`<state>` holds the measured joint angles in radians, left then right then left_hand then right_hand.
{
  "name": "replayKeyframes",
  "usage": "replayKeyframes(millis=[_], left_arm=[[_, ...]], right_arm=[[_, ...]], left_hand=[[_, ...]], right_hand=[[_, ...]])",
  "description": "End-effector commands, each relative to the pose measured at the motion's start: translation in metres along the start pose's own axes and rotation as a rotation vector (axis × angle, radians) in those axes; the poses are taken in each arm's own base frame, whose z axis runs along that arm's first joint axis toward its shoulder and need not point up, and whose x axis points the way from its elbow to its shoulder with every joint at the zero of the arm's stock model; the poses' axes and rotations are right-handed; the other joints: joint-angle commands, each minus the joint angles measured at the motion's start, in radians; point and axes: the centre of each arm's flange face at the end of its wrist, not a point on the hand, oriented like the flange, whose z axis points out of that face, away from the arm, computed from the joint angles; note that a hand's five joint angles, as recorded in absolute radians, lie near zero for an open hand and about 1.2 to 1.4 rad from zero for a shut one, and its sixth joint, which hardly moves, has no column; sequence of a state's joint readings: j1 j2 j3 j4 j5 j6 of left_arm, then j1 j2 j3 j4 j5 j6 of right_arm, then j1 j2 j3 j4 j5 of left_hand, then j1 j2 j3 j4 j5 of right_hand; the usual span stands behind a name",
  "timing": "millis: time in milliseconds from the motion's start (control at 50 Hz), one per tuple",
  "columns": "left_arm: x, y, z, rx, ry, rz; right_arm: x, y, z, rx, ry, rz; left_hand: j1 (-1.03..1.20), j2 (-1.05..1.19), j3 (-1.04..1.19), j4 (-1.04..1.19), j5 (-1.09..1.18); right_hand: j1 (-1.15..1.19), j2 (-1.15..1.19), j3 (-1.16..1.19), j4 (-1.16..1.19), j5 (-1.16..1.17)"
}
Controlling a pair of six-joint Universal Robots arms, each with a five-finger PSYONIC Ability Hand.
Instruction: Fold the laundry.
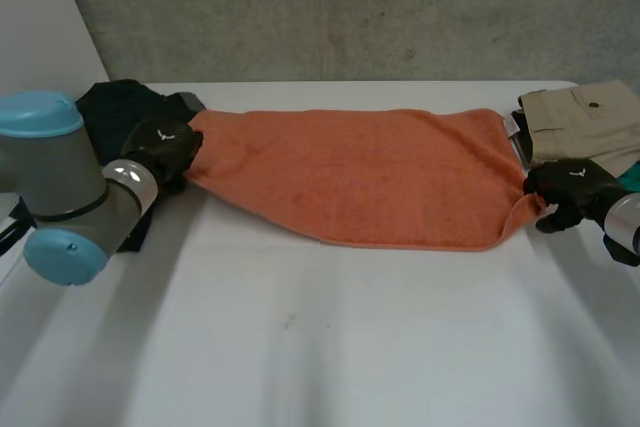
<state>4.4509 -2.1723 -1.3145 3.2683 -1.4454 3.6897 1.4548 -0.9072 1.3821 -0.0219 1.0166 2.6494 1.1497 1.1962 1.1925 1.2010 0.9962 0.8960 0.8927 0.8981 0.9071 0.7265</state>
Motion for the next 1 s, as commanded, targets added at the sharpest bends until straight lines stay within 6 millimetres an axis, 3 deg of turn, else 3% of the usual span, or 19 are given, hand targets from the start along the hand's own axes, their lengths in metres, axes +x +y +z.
replayKeyframes(millis=[20, 280, 360, 500, 640, 820, 900, 1000], left_arm=[[-0.005, -0.004, -0.001, 0.008, -0.012, -0.02], [-0.008, -0.002, -0.001, -0.004, -0.015, -0.027], [-0.009, -0.002, -0.001, -0.008, -0.016, -0.028], [-0.011, -0.001, -0.001, -0.011, -0.018, -0.031], [-0.011, -0.001, -0.001, -0.01, -0.02, -0.031], [-0.013, 0.0, 0.0, -0.013, -0.024, -0.034], [-0.013, -0.001, 0.001, -0.007, -0.021, -0.033], [-0.014, -0.006, 0.002, 0.004, -0.02, -0.033]], right_arm=[[-0.002, -0.003, -0.005, 0.006, -0.006, -0.016], [-0.018, -0.005, -0.008, 0.033, 0.009, -0.151], [-0.027, -0.016, -0.011, 0.052, 0.077, -0.172], [-0.046, -0.019, -0.014, 0.036, 0.154, -0.182], [-0.053, -0.02, -0.014, 0.078, 0.203, -0.222], [-0.053, -0.006, -0.008, 0.033, 0.203, -0.272], [-0.039, -0.011, -0.013, 0.024, 0.208, -0.242], [-0.041, -0.016, -0.023, -0.005, 0.157, -0.152]], left_hand=[[0.247, 0.2, 0.204, 0.195, 0.226], [0.247, 0.2, 0.204, 0.195, 0.226], [0.247, 0.2, 0.204, 0.195, 0.226], [0.247, 0.2, 0.204, 0.195, 0.226], [0.247, 0.2, 0.204, 0.195, 0.226], [0.247, 0.2, 0.204, 0.195, 0.226], [0.247, 0.2, 0.204, 0.195, 0.226], [0.247, 0.2, 0.204, 0.195, 0.226]], right_hand=[[-0.087, -0.084, -0.089, -0.098, -0.092], [-0.07, -0.066, -0.072, -0.081, -0.075], [-0.084, -0.081, -0.086, -0.095, -0.089], [-0.304, -0.301, -0.306, -0.315, -0.309], [-0.378, -0.375, -0.38, -0.389, -0.383], [-0.293, -0.29, -0.295, -0.304, -0.298], [-0.275, -0.272, -0.277, -0.286, -0.28], [-0.278, -0.275, -0.28, -0.289, -0.283]])
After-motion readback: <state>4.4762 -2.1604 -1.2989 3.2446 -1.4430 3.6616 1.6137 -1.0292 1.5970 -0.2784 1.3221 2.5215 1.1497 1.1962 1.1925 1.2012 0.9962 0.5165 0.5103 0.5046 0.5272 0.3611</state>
